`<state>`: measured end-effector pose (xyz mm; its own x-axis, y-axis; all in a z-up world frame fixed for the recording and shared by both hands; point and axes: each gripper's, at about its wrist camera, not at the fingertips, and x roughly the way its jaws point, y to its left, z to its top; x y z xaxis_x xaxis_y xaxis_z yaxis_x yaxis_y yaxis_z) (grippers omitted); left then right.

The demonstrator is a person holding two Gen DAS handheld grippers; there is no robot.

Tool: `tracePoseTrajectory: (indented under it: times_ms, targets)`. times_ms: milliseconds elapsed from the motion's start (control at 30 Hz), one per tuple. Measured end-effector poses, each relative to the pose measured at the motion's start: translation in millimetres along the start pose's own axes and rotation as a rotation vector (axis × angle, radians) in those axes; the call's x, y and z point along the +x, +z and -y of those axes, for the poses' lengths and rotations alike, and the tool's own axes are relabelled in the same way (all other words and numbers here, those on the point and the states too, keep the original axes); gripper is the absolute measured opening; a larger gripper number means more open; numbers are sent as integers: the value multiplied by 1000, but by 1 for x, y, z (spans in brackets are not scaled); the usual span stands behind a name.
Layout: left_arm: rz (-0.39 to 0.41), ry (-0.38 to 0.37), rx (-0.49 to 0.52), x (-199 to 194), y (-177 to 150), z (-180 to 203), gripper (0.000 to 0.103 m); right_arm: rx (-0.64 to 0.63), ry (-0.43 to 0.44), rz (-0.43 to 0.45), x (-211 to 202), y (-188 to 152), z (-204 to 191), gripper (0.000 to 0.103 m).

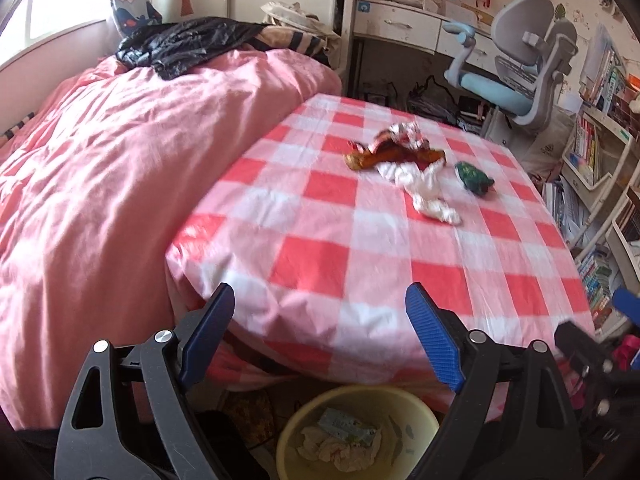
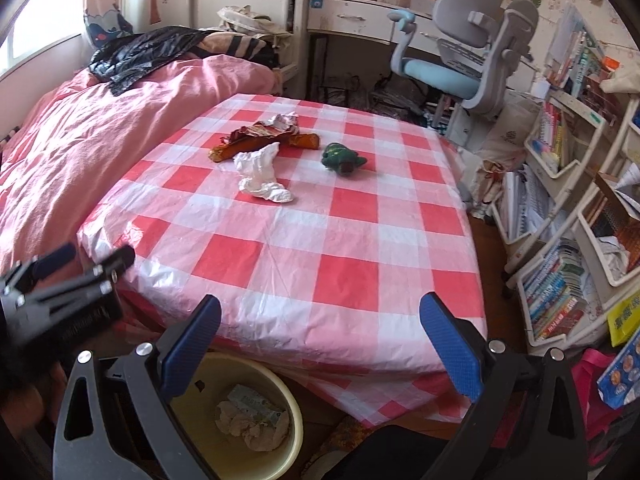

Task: Collect trash
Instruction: 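Move both tools back toward the remaining trash on the table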

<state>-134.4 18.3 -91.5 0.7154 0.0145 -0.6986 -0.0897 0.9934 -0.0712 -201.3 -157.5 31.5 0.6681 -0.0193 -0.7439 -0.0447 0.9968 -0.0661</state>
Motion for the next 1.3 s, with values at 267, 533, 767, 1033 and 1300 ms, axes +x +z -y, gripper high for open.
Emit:
tracePoseTrajectory:
  times_ms: [267, 533, 767, 1033, 1300]
  targets:
    - [35, 4, 20, 7, 33, 1, 87, -21, 56, 18, 9, 22, 4, 95]
    - [38, 10, 38, 12, 37, 3, 89, -65, 67, 13, 26, 31, 0, 95]
    - [49, 23, 60, 12, 38, 6, 91, -77, 86, -17, 38, 25, -6, 95]
    - [51, 30, 76, 13, 37, 8, 92, -91, 93, -37, 46, 25, -13, 95]
    - [26, 19, 82, 18, 43, 10, 94, -93, 83, -55, 57, 29, -14, 95]
